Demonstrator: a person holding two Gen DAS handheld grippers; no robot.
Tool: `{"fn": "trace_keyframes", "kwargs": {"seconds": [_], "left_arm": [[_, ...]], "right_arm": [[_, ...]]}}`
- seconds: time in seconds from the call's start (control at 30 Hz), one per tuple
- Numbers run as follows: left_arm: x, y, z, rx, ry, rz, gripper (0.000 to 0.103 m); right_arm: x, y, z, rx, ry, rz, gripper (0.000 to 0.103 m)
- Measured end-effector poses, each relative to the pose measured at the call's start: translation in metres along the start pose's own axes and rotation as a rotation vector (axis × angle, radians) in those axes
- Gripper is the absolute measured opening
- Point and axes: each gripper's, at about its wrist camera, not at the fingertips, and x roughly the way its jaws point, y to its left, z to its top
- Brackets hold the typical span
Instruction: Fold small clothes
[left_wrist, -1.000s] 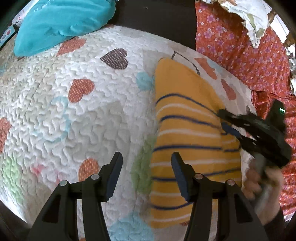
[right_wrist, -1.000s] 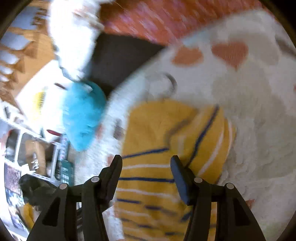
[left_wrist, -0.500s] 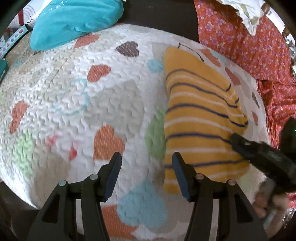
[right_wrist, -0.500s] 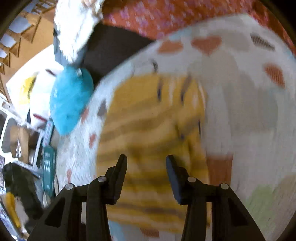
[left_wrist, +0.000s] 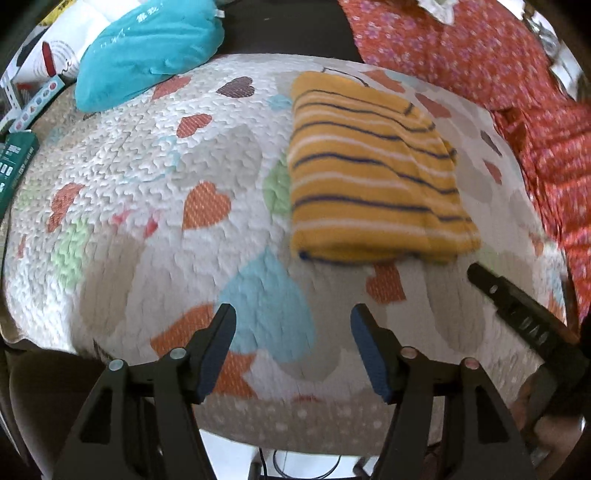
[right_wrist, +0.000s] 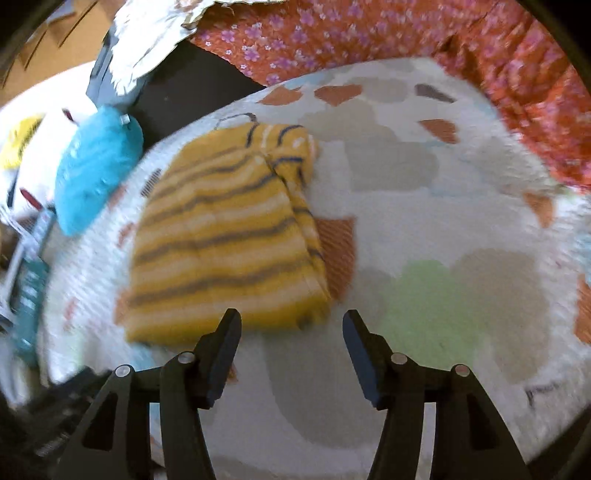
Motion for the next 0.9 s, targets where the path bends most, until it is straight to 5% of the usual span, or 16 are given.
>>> {"fn": "trace_keyframes", "kwargs": {"seconds": [0.17, 0.47, 0.6, 0.9], "left_arm": [[-0.008, -0.005, -0.021, 0.032, -0.041, 0.04, 0.064], [-0.04, 0.001, -0.037, 0.0, -0.105, 0.035, 0.064], [-0.052, -0.002, -0.043, 0.008, -0.164, 0.058, 0.076], [-0.041, -0.001, -0.044, 0.001, -0.119, 0.041, 0.076]], "right_arm": [[0.002, -0.009, -0.033, -0.021, 0.046, -0.031, 0.062], [-0.028, -0.004, -0.047, -0.032, -0.027, -0.079, 0.065], [-0.044, 0.0, -0.053, -0.051, -0.064, -0.082, 0.071], [-0.03, 0.005, -0.063, -0.077, -0.025, -0.091, 0.075]]}}
